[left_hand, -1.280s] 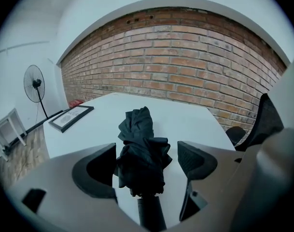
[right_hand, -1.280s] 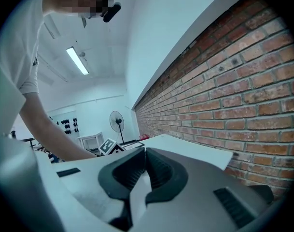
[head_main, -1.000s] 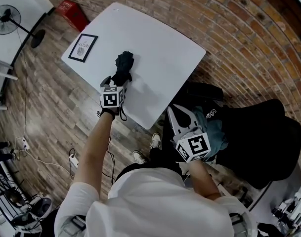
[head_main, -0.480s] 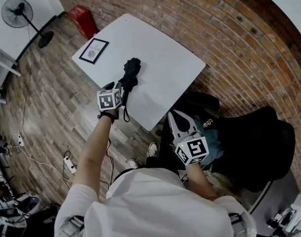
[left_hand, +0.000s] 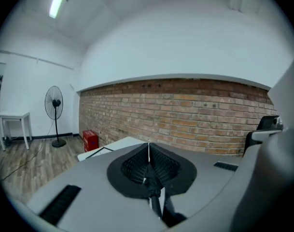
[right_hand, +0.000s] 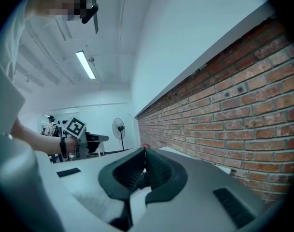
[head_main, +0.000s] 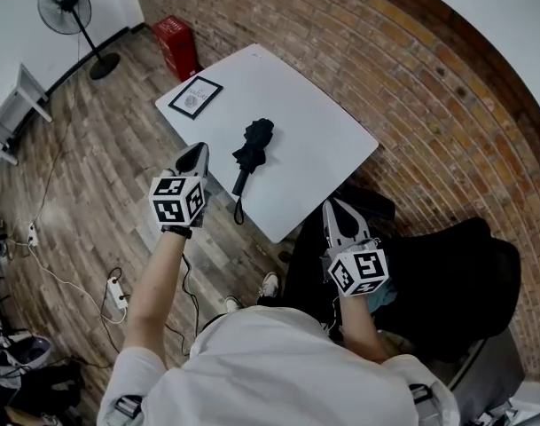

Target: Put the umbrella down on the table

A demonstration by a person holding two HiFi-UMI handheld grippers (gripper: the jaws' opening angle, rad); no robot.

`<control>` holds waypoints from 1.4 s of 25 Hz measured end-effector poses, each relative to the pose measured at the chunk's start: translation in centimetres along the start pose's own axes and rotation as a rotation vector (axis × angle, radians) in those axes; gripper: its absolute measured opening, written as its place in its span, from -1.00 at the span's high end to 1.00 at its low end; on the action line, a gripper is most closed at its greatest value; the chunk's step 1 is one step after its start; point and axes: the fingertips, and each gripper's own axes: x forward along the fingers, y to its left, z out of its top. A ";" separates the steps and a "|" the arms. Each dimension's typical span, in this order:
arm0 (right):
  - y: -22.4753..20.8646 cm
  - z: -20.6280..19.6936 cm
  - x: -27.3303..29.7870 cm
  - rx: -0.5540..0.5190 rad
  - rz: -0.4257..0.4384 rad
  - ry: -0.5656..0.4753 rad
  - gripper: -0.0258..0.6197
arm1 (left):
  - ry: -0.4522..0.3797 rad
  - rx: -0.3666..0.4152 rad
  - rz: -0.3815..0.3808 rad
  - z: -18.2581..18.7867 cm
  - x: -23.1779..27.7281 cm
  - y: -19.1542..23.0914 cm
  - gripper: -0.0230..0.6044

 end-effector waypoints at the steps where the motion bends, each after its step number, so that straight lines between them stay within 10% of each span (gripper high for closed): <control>1: -0.2 0.5 0.0 -0.002 -0.002 -0.011 0.86 | -0.037 0.010 0.001 1.4 -1.6 0.2 0.83; 16: -4.6 5.8 -2.7 -0.051 -0.113 -0.134 0.86 | -0.353 0.093 0.086 8.7 -18.2 1.2 0.83; 35: -7.8 9.4 -4.1 -0.127 -0.184 -0.175 0.86 | -0.466 0.072 0.192 8.7 -22.4 1.3 0.83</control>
